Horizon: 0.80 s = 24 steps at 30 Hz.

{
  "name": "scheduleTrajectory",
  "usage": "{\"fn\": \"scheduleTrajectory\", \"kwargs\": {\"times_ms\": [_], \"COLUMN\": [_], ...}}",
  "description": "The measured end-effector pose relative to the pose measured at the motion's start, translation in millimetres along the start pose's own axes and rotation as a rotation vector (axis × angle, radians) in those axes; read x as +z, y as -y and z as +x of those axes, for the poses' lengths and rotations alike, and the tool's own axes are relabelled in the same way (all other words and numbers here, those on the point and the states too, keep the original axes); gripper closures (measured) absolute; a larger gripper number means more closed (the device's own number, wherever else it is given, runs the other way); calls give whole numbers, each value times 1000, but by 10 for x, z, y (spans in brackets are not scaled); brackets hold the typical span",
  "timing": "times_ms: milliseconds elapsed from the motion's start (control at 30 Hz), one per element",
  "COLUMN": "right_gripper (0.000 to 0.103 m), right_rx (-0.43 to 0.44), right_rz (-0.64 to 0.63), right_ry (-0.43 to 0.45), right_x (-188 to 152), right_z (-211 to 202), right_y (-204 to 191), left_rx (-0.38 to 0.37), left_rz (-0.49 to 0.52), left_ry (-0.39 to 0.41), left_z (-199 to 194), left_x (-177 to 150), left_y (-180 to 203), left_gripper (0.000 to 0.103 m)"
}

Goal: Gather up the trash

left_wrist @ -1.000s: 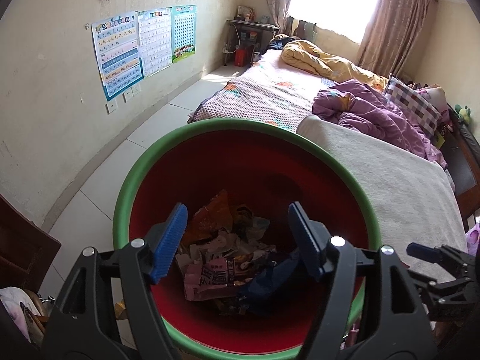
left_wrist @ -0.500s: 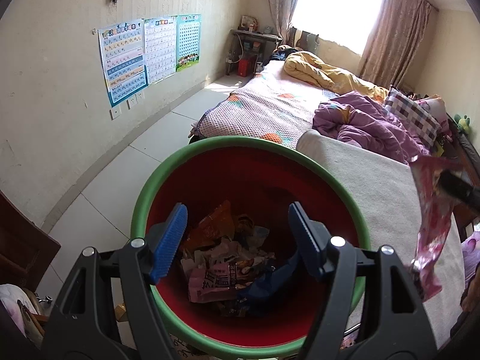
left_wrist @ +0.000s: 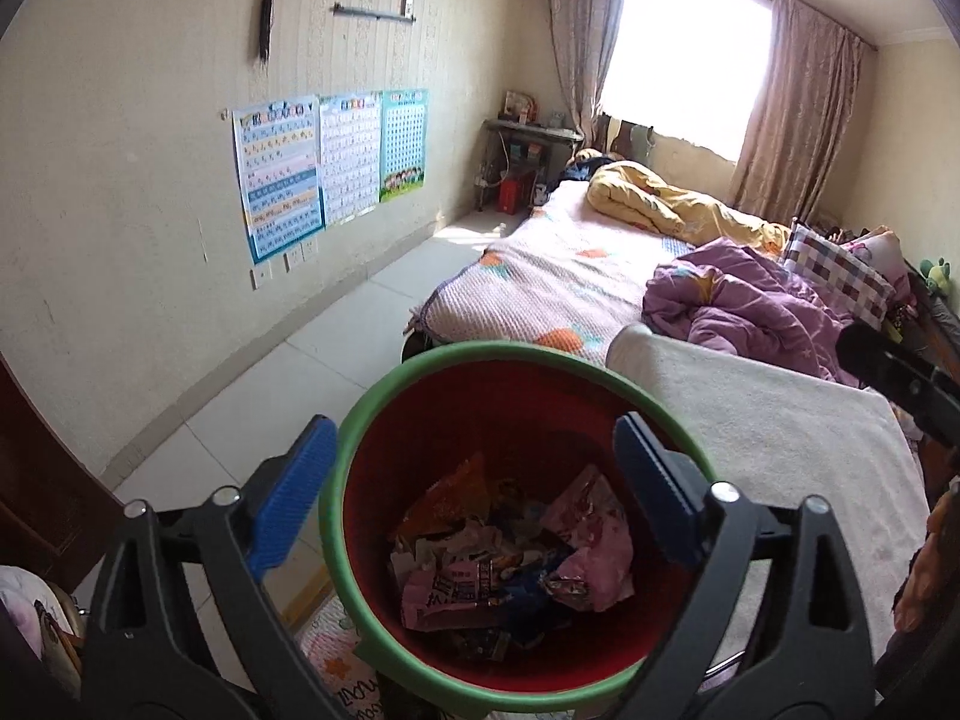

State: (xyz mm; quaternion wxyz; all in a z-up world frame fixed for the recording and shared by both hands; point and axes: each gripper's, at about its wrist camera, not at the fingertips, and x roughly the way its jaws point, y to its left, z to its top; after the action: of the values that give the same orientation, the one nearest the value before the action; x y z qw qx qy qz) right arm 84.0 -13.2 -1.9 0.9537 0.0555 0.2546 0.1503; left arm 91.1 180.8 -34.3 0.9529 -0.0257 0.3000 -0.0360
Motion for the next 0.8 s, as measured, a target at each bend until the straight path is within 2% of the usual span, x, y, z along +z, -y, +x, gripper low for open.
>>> {"fn": "scheduleTrajectory", "kwargs": {"times_ms": [67, 167, 300, 467, 667, 800], "right_gripper": [10, 7, 7, 7, 7, 7], "right_rx": [-24, -66, -132, -255, -257, -257], "right_rz": [0, -9, -14, -64, -75, -76], "right_ry": [27, 60, 118, 213, 214, 194], "right_x": [-32, -96, -141, -202, -315, -411], "right_z": [-151, -355, -624, -901, -1147, -1316], "right_y": [36, 110, 217, 380, 652, 862], "left_rx": [21, 30, 17, 49, 78, 53], "left_rz": [17, 51, 65, 68, 68, 52], "left_ry": [82, 155, 168, 192, 199, 180], "left_z": [-116, -226, -305, -449, -629, -706], "left_x": [48, 123, 203, 241, 203, 154], "left_y": [101, 278, 509, 768, 1095, 1330], "left_gripper": [5, 5, 5, 5, 5, 5]}}
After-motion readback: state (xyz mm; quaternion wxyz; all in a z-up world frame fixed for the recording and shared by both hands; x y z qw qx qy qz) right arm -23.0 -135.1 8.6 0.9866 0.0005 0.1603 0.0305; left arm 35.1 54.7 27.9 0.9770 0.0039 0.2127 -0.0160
